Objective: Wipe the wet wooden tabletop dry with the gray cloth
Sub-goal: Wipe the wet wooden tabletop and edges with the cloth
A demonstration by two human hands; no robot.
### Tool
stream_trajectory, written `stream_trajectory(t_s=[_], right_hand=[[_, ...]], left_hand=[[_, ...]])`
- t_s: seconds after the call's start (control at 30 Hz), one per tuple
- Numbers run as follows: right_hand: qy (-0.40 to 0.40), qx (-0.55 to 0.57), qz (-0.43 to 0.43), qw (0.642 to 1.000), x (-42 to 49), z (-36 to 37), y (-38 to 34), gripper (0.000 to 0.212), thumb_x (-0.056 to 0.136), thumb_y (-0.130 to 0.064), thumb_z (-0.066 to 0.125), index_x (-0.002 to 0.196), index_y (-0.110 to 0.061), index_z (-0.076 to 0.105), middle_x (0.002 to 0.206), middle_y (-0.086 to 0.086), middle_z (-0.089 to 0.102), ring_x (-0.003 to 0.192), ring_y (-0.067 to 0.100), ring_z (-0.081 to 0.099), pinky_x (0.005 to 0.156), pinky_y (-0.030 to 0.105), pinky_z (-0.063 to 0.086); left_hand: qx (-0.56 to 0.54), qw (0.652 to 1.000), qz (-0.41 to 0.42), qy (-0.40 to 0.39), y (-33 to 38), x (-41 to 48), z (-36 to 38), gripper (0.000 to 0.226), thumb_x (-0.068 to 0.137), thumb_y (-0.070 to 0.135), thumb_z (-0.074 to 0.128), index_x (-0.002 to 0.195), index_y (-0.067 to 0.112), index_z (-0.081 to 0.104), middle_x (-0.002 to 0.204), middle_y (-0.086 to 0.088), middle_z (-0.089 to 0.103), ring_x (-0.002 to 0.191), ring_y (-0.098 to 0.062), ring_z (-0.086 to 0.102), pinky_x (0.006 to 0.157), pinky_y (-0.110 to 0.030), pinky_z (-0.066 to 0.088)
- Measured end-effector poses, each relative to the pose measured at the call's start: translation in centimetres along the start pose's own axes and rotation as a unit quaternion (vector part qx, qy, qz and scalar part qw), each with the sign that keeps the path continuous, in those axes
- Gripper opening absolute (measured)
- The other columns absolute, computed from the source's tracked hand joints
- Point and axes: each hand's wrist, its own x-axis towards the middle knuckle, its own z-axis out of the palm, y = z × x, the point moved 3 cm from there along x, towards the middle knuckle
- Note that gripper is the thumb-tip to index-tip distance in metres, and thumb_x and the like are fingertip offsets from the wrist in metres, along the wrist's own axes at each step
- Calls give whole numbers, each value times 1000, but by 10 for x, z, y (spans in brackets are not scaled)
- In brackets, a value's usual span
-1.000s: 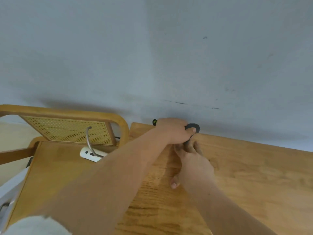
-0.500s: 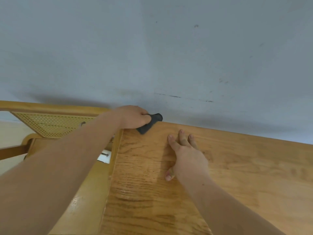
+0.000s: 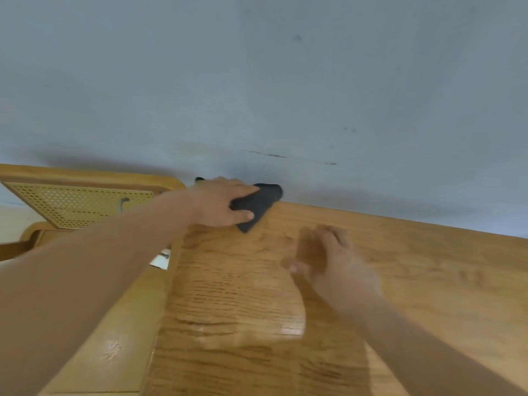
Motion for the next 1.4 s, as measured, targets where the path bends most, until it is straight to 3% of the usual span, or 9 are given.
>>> stream_trajectory(t_s=[0.17, 0.27, 0.47, 0.6, 0.77, 0.87, 1.07, 1.2, 1.4], right_hand=[[-85, -155, 113, 978, 19, -44, 84, 107, 70, -62, 82, 153, -53, 14, 163, -2, 20, 150, 32, 21, 100, 53, 50], [-124, -126, 157, 972, 11, -36, 105, 115, 76, -49, 84, 154, -57, 1, 169, 2, 5, 151, 39, 15, 103, 55, 48], [-108, -75, 161, 978, 15, -32, 111, 117, 75, -38, 88, 156, -54, 6, 171, 2, -4, 153, 44, 8, 106, 58, 46], [-100, -67, 103, 987, 10, -33, 121, 115, 76, -51, 84, 157, -48, 2, 171, 3, -2, 152, 46, 9, 105, 54, 48], [-114, 60, -16, 992, 9, -85, 175, 102, 75, -61, 78, 156, -50, 18, 165, -13, 27, 147, 23, 36, 112, 41, 42], [-101, -51, 22, 993, 18, -119, 245, 95, 74, -59, 78, 151, -49, 23, 165, -4, 22, 146, 26, 33, 100, 47, 50], [-172, -152, 133, 964, 19, -110, 328, 128, 72, -52, 86, 155, -50, -13, 165, 23, 1, 148, 49, 17, 104, 60, 45], [-123, -80, 93, 985, 11, -106, 341, 121, 72, -52, 85, 156, -51, -3, 169, 16, -3, 152, 46, 9, 107, 56, 44], [-131, 75, 31, 988, -8, -141, 402, 101, 73, -61, 80, 156, -45, 25, 167, -15, 15, 152, 21, 27, 114, 37, 38]], left_hand=[[70, 993, -93, -9, 17, 12, -10, 59, 97, 71, 35, 148, 42, 43, 139, 9, 55, 126, -22, 52, 102, -44, 46], [103, 990, -96, 22, 79, 39, 5, 56, 101, 66, 24, 139, 33, 50, 130, 2, 59, 118, -28, 53, 91, -45, 47], [137, 987, -37, 70, 233, 88, 57, 60, 106, 50, 27, 159, 23, 21, 160, -5, 35, 141, -35, 33, 114, -60, 25], [91, 994, 2, 58, 231, 94, 46, 64, 104, 60, 24, 161, 31, 17, 165, 1, 30, 146, -29, 31, 119, -50, 27], [150, 958, -236, 55, 189, 80, 31, 74, 99, 67, 7, 142, 23, 49, 135, -6, 58, 123, -30, 51, 96, -48, 45], [140, 935, -323, 44, 225, 100, 32, 69, 99, 55, 9, 128, 18, 59, 124, -9, 61, 120, -31, 49, 93, -48, 43], [106, 982, -139, 69, 393, 162, 73, 66, 100, 57, 22, 150, 18, 40, 152, -10, 48, 137, -36, 42, 112, -58, 30], [90, 995, -11, 38, 433, 175, 74, 66, 104, 57, 25, 162, 25, 19, 166, 0, 30, 148, -29, 30, 122, -50, 22], [90, 987, -134, -5, 355, 159, 49, 64, 101, 68, 22, 152, 33, 39, 153, 3, 49, 135, -25, 48, 101, -41, 42]])
